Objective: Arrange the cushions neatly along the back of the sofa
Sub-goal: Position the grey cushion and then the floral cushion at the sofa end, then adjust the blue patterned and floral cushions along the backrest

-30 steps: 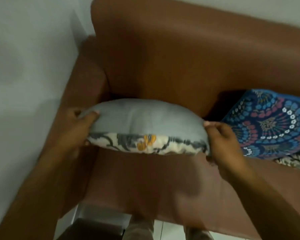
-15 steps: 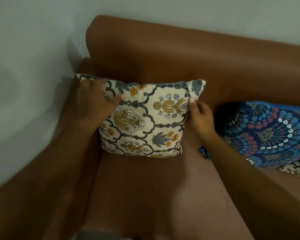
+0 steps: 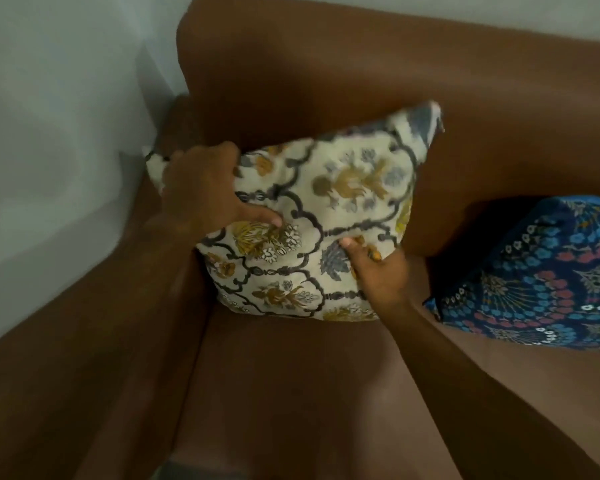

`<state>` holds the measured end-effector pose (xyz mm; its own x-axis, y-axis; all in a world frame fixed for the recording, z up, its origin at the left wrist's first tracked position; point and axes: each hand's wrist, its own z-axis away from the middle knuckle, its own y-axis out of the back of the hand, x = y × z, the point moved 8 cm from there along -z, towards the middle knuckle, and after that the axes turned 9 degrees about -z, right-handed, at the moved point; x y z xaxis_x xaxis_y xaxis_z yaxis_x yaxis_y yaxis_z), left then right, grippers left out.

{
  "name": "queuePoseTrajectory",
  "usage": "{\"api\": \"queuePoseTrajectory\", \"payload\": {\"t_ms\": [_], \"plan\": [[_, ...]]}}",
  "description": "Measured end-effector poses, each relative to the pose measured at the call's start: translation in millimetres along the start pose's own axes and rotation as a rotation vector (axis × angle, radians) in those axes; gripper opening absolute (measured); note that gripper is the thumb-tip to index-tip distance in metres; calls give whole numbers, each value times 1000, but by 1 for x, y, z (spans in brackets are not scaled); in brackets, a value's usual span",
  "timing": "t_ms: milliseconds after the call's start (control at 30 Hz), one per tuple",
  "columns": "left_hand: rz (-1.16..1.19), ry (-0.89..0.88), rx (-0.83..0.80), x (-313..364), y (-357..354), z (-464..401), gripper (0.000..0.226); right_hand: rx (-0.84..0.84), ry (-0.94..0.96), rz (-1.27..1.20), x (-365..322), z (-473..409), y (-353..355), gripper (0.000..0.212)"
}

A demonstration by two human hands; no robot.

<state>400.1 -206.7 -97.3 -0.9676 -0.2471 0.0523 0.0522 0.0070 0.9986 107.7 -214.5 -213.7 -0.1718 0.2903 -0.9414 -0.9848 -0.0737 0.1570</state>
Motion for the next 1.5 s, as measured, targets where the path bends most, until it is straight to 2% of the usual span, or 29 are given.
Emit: {"api": "queuePoseTrajectory", "payload": {"t_ms": [133,200,267,333,433,567,667,733,800,900,1000,1067,1133,1167,1267,1333,1400,1433,1500], "plan": [[477,457,66,-60,-8,64,110,-20,406,309,-114,-22,-1,79],[536,538,116,-71,-18,90,117,-21,613,401,-146,-34,-13,81],[489,566,148,-75,-25,97,125,-68,745,463,-144,-41,-31,82],[363,570,158,-75,-25,92,127,-113,746,474,-119,-50,-43,82],[231,546,160,-79,-29,84,123,-94,729,441,-100,-64,-52,82],[200,542,114,-93,-41,88,120,-62,735,543,-97,-64,-61,88],[255,614,172,-79,-35,119,126,-1,718,613,-108,-52,-41,85],[360,622,202,-40,-37,153,134,44,679,576,-115,-37,-6,79],[398,556,214,23,-43,185,129,67,588,505,-110,-13,49,76],[458,280,197,155,-41,189,110,118,443,506,-66,27,160,75],[520,-85,187,293,-6,150,94,324,268,562,-19,56,305,82],[457,-280,195,369,9,114,94,436,141,562,9,54,382,89],[299,-425,177,438,12,71,106,498,59,527,32,34,434,92],[183,-466,118,465,6,49,114,480,68,465,40,18,446,91],[-162,-467,-59,508,-32,-1,132,401,-55,185,81,-42,457,76],[-281,-404,-51,511,-50,-16,126,425,-173,53,119,-81,459,72],[-286,-353,-36,501,-51,-20,112,454,-130,75,133,-102,459,88],[-243,-306,-42,490,-48,-19,105,468,-74,118,122,-103,459,82],[-69,-155,-23,448,-36,-12,99,470,56,176,70,-102,454,54]]}}
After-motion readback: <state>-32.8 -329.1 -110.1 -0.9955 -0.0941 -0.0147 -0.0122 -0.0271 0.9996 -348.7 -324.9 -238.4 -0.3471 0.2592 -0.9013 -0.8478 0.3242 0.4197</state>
